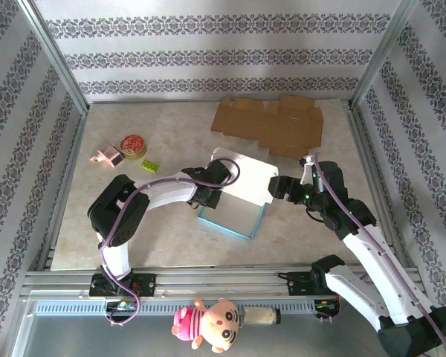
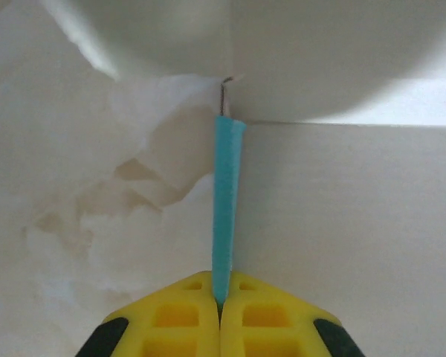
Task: Fold the paper box
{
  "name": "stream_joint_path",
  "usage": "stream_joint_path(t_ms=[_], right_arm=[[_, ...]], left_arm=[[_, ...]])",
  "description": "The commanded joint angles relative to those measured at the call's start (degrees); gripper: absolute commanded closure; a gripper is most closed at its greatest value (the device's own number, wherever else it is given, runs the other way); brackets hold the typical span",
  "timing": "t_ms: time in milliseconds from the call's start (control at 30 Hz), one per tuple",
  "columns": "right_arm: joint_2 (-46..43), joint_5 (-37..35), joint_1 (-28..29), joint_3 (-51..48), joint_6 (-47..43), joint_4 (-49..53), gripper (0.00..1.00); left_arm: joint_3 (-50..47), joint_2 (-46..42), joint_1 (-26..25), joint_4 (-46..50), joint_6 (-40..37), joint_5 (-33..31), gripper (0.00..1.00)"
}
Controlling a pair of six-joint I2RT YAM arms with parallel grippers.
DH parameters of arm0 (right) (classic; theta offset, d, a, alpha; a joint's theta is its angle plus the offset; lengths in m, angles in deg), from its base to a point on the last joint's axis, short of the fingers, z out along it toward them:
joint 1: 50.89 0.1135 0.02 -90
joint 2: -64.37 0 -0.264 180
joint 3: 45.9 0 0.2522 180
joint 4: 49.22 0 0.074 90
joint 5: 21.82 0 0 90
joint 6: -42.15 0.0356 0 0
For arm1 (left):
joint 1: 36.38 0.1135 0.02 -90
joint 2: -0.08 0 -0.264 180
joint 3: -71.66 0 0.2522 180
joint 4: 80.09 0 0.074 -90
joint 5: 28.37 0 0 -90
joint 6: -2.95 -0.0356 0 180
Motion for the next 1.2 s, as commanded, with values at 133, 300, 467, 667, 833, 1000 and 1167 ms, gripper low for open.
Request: stream_joint_path(t_ms=[133, 300, 467, 667, 833, 1000, 1167], right_arm=[[0.5, 3.9, 0.3, 0.0, 1.2, -0.9, 0.14], [1.1, 4.4, 0.4, 0.3, 1.4, -1.0, 0.13], [0.6, 3.9, 0.4, 1.1, 0.9, -0.4, 0.10], [0.0, 3.4, 0.2, 0.5, 1.1, -0.6, 0.08], [-0.3, 4.0, -0.1, -0.6, 2.0, -0.8, 0.08], [-0.2, 4.1, -0.4, -0.8, 2.0, -0.9, 0.08], [0.0, 4.3, -0.4, -1.2, 2.1, -0.9, 0.08]], left_arm=[[-3.5, 4.2, -0.1, -1.2, 1.3, -4.4, 1.00], [-4.1, 5.6, -1.1, -0.7, 2.5, -7.1, 0.97], [-3.4, 0.3, -0.9, -1.1, 3.2, -5.9, 0.80], [-1.8, -6.8, -0.3, -1.1, 3.7, -1.9, 0.74], [-2.3, -8.8, 1.1, 0.1, 4.4, 0.0, 0.73], [-3.1, -7.0, 2.5, 0.9, 5.1, 3.2, 0.72], [-3.2, -3.4, 2.6, 1.3, 5.6, 5.4, 0.79]])
